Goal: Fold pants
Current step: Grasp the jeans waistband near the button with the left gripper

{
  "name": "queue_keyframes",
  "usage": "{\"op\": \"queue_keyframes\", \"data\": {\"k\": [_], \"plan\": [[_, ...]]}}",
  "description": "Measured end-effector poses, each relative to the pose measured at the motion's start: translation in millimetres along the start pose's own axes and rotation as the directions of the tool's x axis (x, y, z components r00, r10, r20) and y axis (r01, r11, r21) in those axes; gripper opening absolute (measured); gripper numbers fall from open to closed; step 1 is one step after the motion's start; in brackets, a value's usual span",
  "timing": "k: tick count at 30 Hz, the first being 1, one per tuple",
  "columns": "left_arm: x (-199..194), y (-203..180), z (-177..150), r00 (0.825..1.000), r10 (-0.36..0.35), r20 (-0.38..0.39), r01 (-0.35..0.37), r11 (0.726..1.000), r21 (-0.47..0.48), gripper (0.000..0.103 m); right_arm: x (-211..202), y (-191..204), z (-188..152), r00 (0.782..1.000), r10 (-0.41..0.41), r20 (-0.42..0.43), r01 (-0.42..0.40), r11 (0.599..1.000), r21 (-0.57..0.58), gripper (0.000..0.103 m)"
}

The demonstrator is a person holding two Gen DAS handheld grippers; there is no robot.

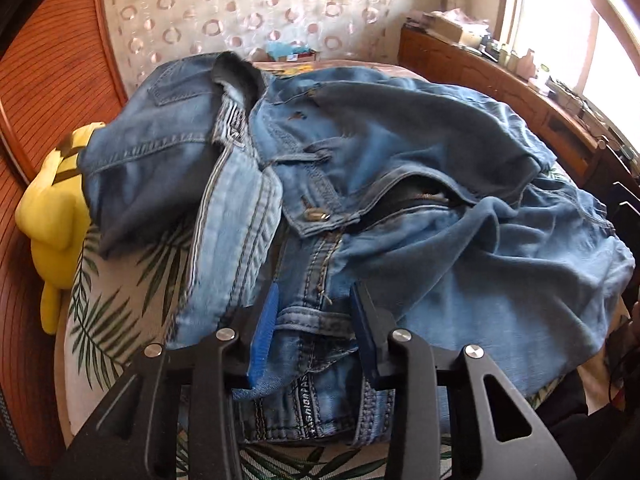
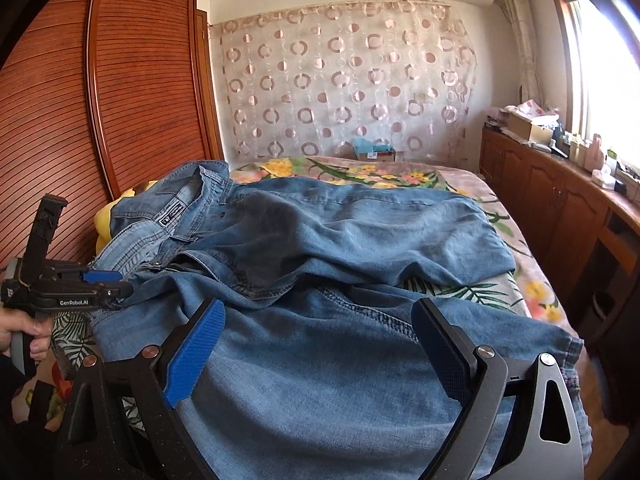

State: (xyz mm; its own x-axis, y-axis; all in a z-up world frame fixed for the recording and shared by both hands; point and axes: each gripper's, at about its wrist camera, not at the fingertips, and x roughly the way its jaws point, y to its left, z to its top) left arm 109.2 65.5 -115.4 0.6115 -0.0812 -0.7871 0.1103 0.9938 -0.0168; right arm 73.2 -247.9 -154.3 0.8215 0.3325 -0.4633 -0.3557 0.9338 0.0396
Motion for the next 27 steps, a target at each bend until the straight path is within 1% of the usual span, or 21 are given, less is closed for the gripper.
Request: {"op": "queue_keyframes", "data": {"k": [1, 2, 3, 4, 7, 8, 9, 11, 13, 15, 16, 17, 19, 22, 25, 27], "plan": [[-1, -1, -1, 1.000, 0.003, 0.001, -0.003, 1.000, 0.000, 0.041, 1, 1, 0, 1.000, -0.001, -0.002, 0.001, 1.000, -0.002, 0.095], [-1, -2, -2, 1.000, 0.027, 0.002, -0.027, 1.000, 0.002, 0.052, 1, 1, -1, 1.000, -0.001, -0.005, 0.001, 1.000, -0.002, 0.095], [1, 0, 0, 0.999, 0.048, -0.004, -0.048, 0.999, 0.002, 0.054, 1, 1, -1, 1.000, -0.001, -0.008, 0.001, 1.000, -0.003, 0.095], [4, 1, 0, 0.999, 0.050, -0.012, -0.050, 0.999, 0.002, 0.054, 1, 1, -1, 1.000, -0.001, -0.009, 0.001, 1.000, -0.001, 0.095], [4, 9, -5, 1.000, 0.007, -0.005, -0.007, 0.999, -0.036, 0.054, 5, 4, 1, 1.000, -0.002, -0.012, 0.002, 1.000, -0.001, 0.095], [4, 10, -5, 1.000, 0.003, -0.003, -0.004, 0.999, -0.035, 0.053, 5, 5, 1, 1.000, -0.003, -0.013, 0.003, 1.000, -0.003, 0.095], [4, 10, -5, 1.000, -0.002, -0.003, 0.002, 1.000, -0.028, 0.049, 6, 5, 1, 1.000, -0.005, -0.014, 0.005, 1.000, -0.004, 0.095], [-3, 7, -5, 1.000, -0.014, 0.015, 0.015, 1.000, -0.016, 0.022, 6, 4, 2, 1.000, -0.009, -0.015, 0.009, 1.000, -0.004, 0.095], [-13, 7, 0, 0.999, -0.009, 0.041, 0.009, 1.000, -0.007, 0.018, 4, 2, 2, 1.000, -0.012, -0.014, 0.012, 1.000, 0.001, 0.095], [-30, 9, 3, 0.996, 0.005, 0.085, -0.005, 1.000, -0.001, 0.015, 4, 2, 2, 1.000, -0.016, -0.013, 0.016, 1.000, 0.003, 0.095], [-39, 12, 5, 0.994, 0.038, 0.106, -0.039, 0.999, 0.003, 0.015, 4, 2, 1, 1.000, -0.018, -0.013, 0.018, 1.000, 0.003, 0.095], [-46, 17, 6, 0.992, 0.055, 0.116, -0.056, 0.998, -0.001, 0.015, 4, 1, 2, 1.000, -0.019, -0.014, 0.019, 1.000, 0.005, 0.095], [-48, 31, 8, 0.991, 0.075, 0.114, -0.074, 0.997, -0.019, 0.015, 2, 0, 1, 1.000, -0.021, -0.014, 0.021, 1.000, 0.008, 0.095], [-43, 46, 3, 0.994, 0.070, 0.089, -0.066, 0.997, -0.049, 0.015, -1, -1, 1, 1.000, -0.029, -0.011, 0.029, 1.000, 0.009, 0.095], [-37, 45, -4, 0.996, 0.060, 0.071, -0.056, 0.997, -0.048, 0.015, -4, -9, -2, 0.999, -0.047, -0.017, 0.047, 0.999, 0.017, 0.095], [-35, 40, -5, 0.996, 0.053, 0.070, -0.051, 0.998, -0.037, 0.016, -6, -16, -2, 0.997, -0.074, -0.019, 0.074, 0.997, 0.021, 0.095]]}}
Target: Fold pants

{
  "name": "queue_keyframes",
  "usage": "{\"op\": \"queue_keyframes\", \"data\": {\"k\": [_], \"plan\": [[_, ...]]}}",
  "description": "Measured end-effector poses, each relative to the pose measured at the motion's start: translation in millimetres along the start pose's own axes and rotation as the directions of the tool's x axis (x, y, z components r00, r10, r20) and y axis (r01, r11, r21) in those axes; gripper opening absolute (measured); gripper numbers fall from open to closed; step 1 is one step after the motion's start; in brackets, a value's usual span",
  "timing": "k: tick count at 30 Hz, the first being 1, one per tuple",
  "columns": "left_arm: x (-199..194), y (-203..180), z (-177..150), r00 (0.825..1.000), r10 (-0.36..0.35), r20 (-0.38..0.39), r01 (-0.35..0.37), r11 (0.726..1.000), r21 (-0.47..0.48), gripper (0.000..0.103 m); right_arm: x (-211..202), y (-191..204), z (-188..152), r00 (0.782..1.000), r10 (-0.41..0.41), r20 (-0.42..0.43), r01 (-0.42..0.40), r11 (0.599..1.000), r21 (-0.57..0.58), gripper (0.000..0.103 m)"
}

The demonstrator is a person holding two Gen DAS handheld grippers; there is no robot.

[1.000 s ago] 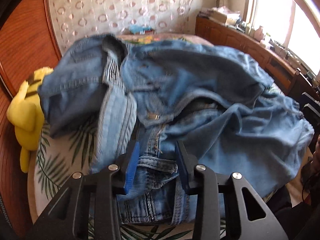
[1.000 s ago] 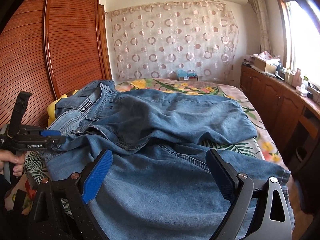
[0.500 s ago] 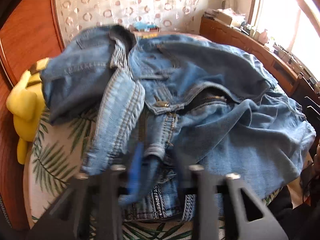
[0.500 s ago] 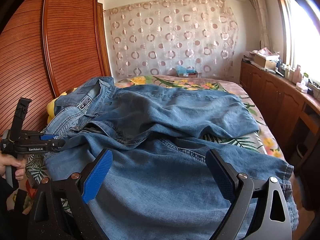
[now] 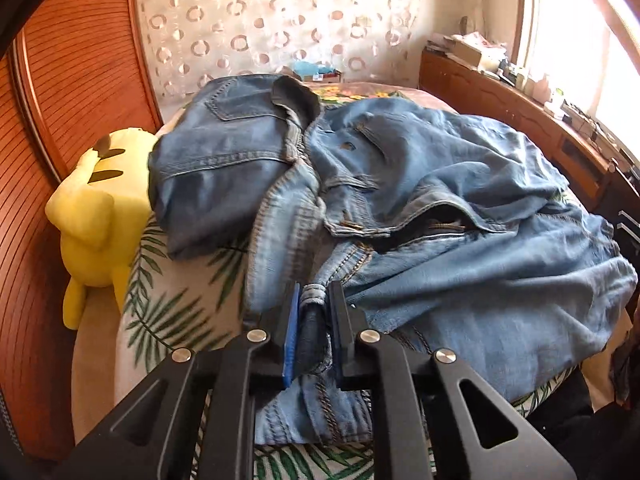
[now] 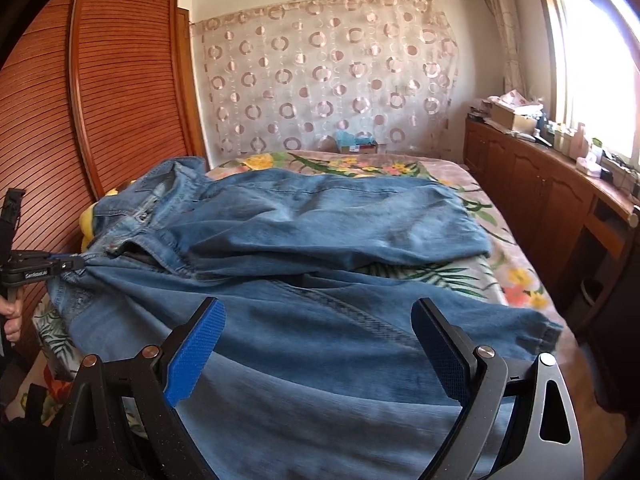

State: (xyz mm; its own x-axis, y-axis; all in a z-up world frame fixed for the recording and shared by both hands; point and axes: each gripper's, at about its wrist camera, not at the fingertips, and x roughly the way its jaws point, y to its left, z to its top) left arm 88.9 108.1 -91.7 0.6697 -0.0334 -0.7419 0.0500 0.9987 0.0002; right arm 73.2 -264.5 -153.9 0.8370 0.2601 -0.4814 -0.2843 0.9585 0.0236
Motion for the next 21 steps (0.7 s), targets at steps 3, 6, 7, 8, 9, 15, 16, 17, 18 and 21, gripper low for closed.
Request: {"op": "queue_keyframes", "data": {"k": [3, 6, 7, 8, 9, 15, 16, 17, 18, 21], "plan": [[-4, -7, 4, 1.000, -0.009, 0.013, 0.009, 1.000, -0.001, 0.020, -3, -17, -1, 0.999, -0.045, -0.006, 0.046, 0.999, 0.023, 0.095], [-13, -11, 8, 0.999, -0.016, 0.038, 0.016, 1.000, 0.002, 0.033, -6, -31, -2, 0.996, -0.089, -0.015, 0.090, 0.995, 0.038, 0.095], [-16, -13, 11, 0.998, -0.030, 0.051, 0.030, 1.000, 0.001, 0.039, -7, -32, -2, 0.995, -0.100, -0.015, 0.101, 0.994, 0.040, 0.095], [-18, -14, 13, 0.998, -0.038, 0.059, 0.038, 0.999, 0.000, 0.048, -8, -33, -1, 0.994, -0.110, -0.014, 0.111, 0.993, 0.042, 0.095], [-19, -16, 16, 0.997, -0.041, 0.067, 0.041, 0.999, 0.002, 0.051, -9, -33, -2, 0.993, -0.117, -0.014, 0.117, 0.992, 0.046, 0.095], [5, -26, 36, 0.998, -0.049, 0.037, 0.048, 0.998, 0.044, 0.038, -8, -18, 1, 0.994, -0.105, -0.003, 0.105, 0.993, 0.057, 0.095], [15, -26, 39, 0.999, -0.038, 0.010, 0.038, 0.998, 0.041, 0.037, -9, -15, -1, 0.995, -0.099, -0.002, 0.099, 0.994, 0.054, 0.095], [22, -26, 40, 1.000, -0.025, -0.006, 0.026, 0.999, 0.042, 0.036, -9, -16, -3, 0.996, -0.093, 0.000, 0.093, 0.994, 0.053, 0.095], [29, -25, 41, 1.000, -0.013, -0.024, 0.014, 0.999, 0.043, 0.036, -10, -13, -4, 0.996, -0.088, 0.001, 0.088, 0.995, 0.051, 0.095], [46, -26, 39, 0.997, -0.014, -0.074, 0.017, 0.999, 0.036, 0.036, -12, -14, -8, 0.997, -0.079, 0.006, 0.079, 0.996, 0.043, 0.095]]}}
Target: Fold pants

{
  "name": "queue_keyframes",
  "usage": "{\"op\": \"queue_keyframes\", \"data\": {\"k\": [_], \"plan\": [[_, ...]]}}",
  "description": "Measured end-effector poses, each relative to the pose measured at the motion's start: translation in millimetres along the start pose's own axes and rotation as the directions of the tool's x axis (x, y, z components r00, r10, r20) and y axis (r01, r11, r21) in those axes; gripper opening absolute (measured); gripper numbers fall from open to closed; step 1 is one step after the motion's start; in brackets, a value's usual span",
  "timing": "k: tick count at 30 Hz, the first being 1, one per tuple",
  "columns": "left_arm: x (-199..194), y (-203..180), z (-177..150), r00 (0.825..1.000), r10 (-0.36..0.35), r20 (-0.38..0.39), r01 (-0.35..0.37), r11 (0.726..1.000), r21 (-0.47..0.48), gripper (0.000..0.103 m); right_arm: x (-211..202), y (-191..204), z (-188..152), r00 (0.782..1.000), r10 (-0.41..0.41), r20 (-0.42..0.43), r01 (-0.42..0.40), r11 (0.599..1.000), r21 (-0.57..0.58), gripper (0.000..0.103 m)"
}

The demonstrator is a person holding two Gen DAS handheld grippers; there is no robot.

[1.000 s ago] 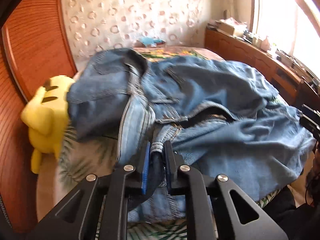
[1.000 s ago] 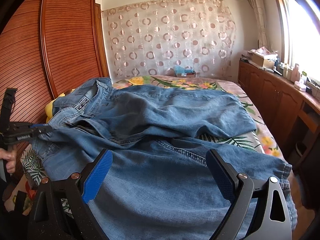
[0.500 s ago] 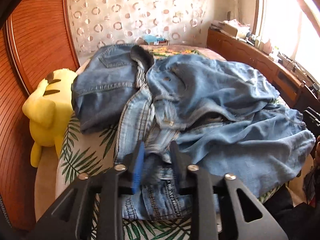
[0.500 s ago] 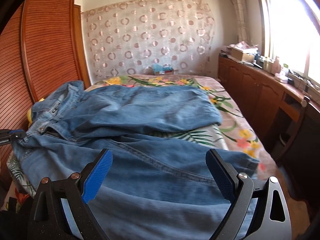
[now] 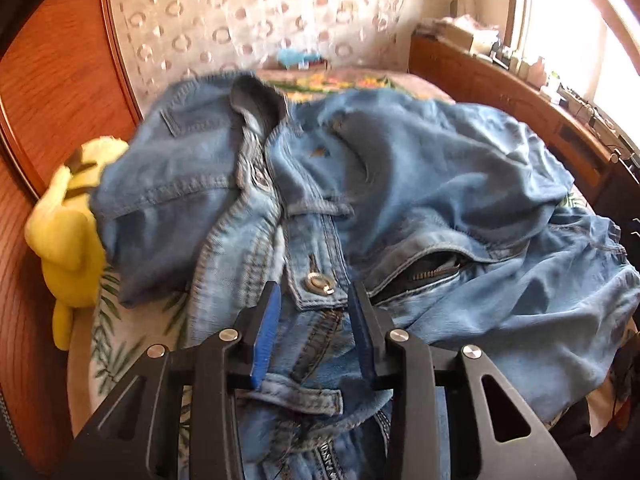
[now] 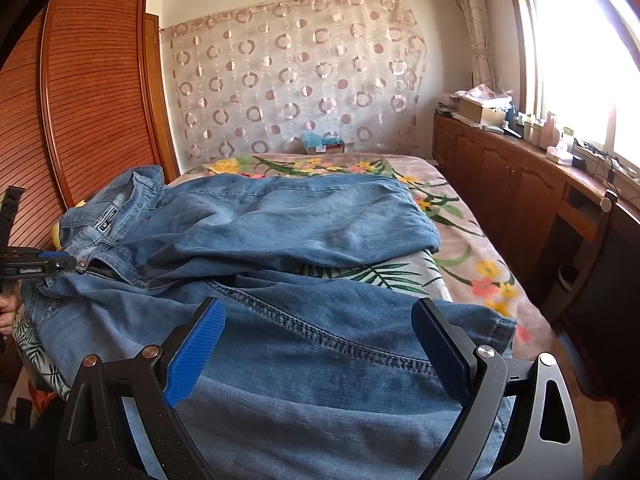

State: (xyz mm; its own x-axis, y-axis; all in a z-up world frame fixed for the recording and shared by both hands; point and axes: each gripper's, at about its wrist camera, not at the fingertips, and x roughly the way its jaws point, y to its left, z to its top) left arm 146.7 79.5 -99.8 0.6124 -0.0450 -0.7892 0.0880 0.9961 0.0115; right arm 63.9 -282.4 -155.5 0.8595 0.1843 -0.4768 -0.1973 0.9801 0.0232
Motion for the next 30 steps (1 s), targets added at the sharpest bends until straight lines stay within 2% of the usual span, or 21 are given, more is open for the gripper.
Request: {"op": "queue_keyframes", "data": {"k": [4, 7, 9, 11, 13, 16, 19, 22, 24, 27, 30], "plan": [[12, -5, -4, 1.000, -0.002, -0.015, 0.002, 1.000, 0.006, 0.034, -2, -14, -5, 1.000, -0.010, -0.002, 0.010, 1.000, 0.004, 0.095], [3, -1, -5, 0.999, 0.001, 0.038, 0.000, 1.000, -0.011, 0.010, -2, -23, -3, 1.000, -0.027, -0.010, 0.027, 0.999, 0.018, 0.095], [-7, 2, -3, 0.998, 0.003, 0.070, -0.002, 1.000, -0.018, 0.007, -2, -27, -1, 0.999, -0.041, -0.015, 0.041, 0.999, 0.023, 0.095], [-26, 6, -3, 0.992, 0.040, 0.124, -0.037, 0.999, -0.026, 0.007, -2, -30, 1, 0.998, -0.056, -0.019, 0.057, 0.998, 0.030, 0.095], [-37, 15, -5, 0.988, 0.057, 0.143, -0.050, 0.997, -0.056, 0.007, -5, -36, 0, 0.997, -0.070, -0.019, 0.070, 0.997, 0.040, 0.095], [-39, 30, -12, 0.989, 0.068, 0.129, -0.057, 0.995, -0.086, 0.007, -9, -42, 2, 0.996, -0.083, -0.017, 0.084, 0.995, 0.053, 0.095], [-32, 31, -16, 0.994, 0.048, 0.102, -0.039, 0.995, -0.089, 0.007, -10, -47, 2, 0.994, -0.105, -0.019, 0.106, 0.993, 0.052, 0.095], [-33, 27, -17, 0.992, 0.044, 0.116, -0.033, 0.995, -0.091, 0.007, -12, -51, 0, 0.992, -0.125, -0.031, 0.127, 0.990, 0.059, 0.095], [-38, 27, -21, 0.991, 0.039, 0.128, -0.027, 0.995, -0.092, 0.009, -16, -51, -2, 0.990, -0.135, -0.047, 0.138, 0.989, 0.061, 0.095], [-46, 28, -26, 0.989, 0.048, 0.139, -0.034, 0.994, -0.103, 0.022, -21, -52, -8, 0.985, -0.145, -0.092, 0.151, 0.987, 0.056, 0.090], [-52, 31, -34, 0.988, 0.046, 0.146, -0.029, 0.992, -0.120, 0.043, -26, -55, -18, 0.979, -0.147, -0.140, 0.156, 0.987, 0.049, 0.086]]}}
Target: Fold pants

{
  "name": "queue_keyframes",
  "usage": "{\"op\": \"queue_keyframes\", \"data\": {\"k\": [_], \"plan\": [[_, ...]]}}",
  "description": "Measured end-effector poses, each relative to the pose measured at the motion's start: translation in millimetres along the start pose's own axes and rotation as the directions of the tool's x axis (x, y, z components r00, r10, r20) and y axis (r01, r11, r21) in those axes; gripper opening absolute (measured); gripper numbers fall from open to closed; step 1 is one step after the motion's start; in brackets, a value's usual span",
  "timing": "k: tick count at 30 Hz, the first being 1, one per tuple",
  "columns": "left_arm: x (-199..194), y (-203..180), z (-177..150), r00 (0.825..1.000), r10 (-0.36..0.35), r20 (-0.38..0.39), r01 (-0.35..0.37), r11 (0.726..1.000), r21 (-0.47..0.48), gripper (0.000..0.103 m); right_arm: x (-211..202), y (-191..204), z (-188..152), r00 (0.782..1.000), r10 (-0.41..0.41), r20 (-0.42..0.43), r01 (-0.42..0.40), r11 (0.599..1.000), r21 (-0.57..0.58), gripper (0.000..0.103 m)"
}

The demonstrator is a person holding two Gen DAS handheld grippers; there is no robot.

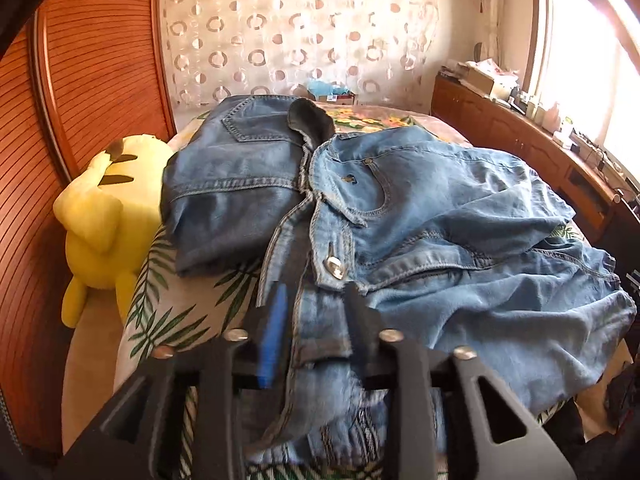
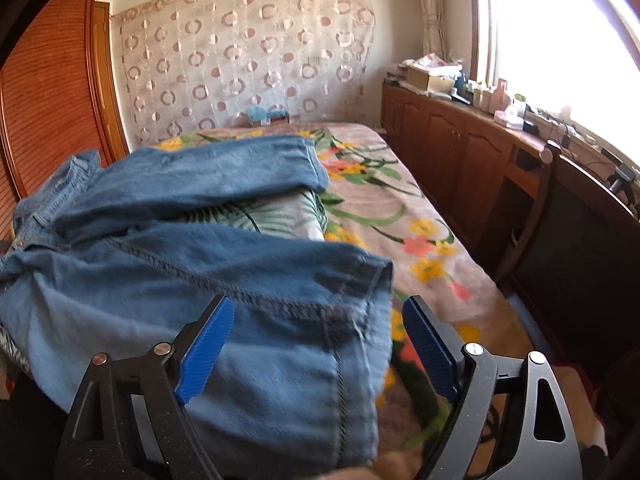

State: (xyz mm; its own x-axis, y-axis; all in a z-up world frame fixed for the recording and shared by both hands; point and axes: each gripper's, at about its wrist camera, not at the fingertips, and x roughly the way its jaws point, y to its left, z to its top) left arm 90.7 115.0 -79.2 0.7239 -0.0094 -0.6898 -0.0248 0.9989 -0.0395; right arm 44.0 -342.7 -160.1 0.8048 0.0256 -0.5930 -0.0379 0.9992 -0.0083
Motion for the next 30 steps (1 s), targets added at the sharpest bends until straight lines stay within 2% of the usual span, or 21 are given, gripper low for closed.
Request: {"op": "queue_keyframes", "data": {"k": [3, 4, 5, 9, 13, 14, 18, 19, 20, 23, 27, 30], "plan": [[-5, 4, -8, 1.000, 0.011, 0.008, -0.011, 1.000, -0.009, 0.065, -6, -4, -8, 0.999, 0.002, -0.038, -0.001, 1.000, 0.008, 0.083], [-5, 4, -10, 1.000, 0.015, 0.008, -0.014, 1.000, -0.010, 0.077, -8, -4, -8, 0.999, 0.004, -0.045, -0.004, 1.000, 0.011, 0.083], [-7, 6, -12, 1.000, 0.007, 0.015, -0.006, 1.000, -0.014, 0.081, -11, -4, -8, 0.998, 0.011, -0.054, -0.010, 1.000, 0.015, 0.082], [-6, 7, -20, 1.000, -0.002, 0.002, 0.002, 1.000, -0.021, 0.081, -17, -4, -3, 0.997, 0.033, -0.063, -0.032, 0.999, 0.013, 0.078], [-6, 5, -26, 1.000, 0.000, 0.003, 0.000, 1.000, -0.008, 0.081, -13, -10, 9, 0.997, 0.054, -0.056, -0.053, 0.998, 0.019, 0.064], [-6, 4, -27, 1.000, -0.001, 0.002, 0.001, 1.000, -0.008, 0.081, -8, -12, 11, 0.996, 0.054, -0.065, -0.053, 0.998, 0.015, 0.058], [-6, 5, -29, 1.000, 0.002, 0.004, -0.002, 1.000, -0.007, 0.081, 16, -20, 13, 0.992, 0.034, -0.121, -0.033, 0.999, 0.011, 0.047], [-6, 5, -29, 1.000, 0.004, 0.002, -0.004, 1.000, -0.006, 0.081, 23, -22, 14, 0.991, 0.032, -0.133, -0.030, 0.999, 0.015, 0.039], [-6, 6, -30, 1.000, 0.005, 0.000, -0.005, 1.000, -0.006, 0.081, 25, -22, 16, 0.989, 0.032, -0.141, -0.030, 0.999, 0.020, 0.026], [-6, 8, -32, 1.000, 0.008, -0.003, -0.008, 1.000, -0.011, 0.081, 26, -24, 27, 0.989, 0.051, -0.136, -0.048, 0.999, 0.024, 0.009], [-7, 11, -33, 1.000, 0.017, 0.000, -0.017, 1.000, -0.013, 0.081, 21, -21, 49, 0.998, 0.044, -0.051, -0.044, 0.999, -0.004, 0.006], [-9, 13, -34, 1.000, 0.018, 0.003, -0.018, 1.000, -0.017, 0.081, 17, -17, 74, 1.000, 0.008, 0.026, -0.007, 0.999, -0.034, 0.006]]}}
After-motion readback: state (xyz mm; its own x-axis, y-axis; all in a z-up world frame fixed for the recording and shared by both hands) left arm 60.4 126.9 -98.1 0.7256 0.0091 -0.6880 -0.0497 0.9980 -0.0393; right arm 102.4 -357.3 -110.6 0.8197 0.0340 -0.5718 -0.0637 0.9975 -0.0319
